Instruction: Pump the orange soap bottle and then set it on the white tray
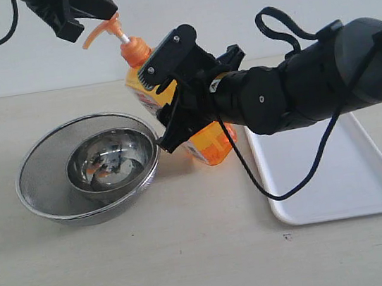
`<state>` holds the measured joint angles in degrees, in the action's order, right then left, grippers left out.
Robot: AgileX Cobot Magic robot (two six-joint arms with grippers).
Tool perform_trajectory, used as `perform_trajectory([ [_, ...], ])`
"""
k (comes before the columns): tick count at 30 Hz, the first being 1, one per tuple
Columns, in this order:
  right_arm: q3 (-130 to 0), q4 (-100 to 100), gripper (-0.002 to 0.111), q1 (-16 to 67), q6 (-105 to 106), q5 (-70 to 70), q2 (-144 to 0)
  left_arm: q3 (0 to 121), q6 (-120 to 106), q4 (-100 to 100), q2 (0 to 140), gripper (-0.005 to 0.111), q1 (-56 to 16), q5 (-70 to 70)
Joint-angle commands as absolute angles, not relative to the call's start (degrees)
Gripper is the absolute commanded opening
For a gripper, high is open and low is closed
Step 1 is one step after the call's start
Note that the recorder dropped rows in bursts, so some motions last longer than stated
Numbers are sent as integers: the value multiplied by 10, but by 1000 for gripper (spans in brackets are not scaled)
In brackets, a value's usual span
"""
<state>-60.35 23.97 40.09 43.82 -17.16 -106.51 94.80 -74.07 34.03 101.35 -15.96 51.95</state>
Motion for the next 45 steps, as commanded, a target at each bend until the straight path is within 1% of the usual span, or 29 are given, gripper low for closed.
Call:
perform_trajectory([
  [1, -607, 234, 0, 405, 435, -182, -1059, 951, -737, 319, 1023, 5, -165, 578],
  [15, -607, 234, 0, 405, 435, -182, -1059, 967, -735, 319, 1021, 5, -165, 550],
  [23, -607, 234, 0, 405, 435, -180, -1059, 1016, -729, 319, 1003, 5, -165, 552],
  [29, -607, 234, 0, 405, 435, -178, -1059, 1046, -692, 284, 994, 5, -165, 562],
  [33, -607, 234, 0, 405, 435, -178, -1059, 1051, -665, 242, 994, 5, -165, 594],
  [45, -607, 234, 0, 405, 435, -178, -1059, 1051, -662, 241, 1010, 5, -165, 625],
])
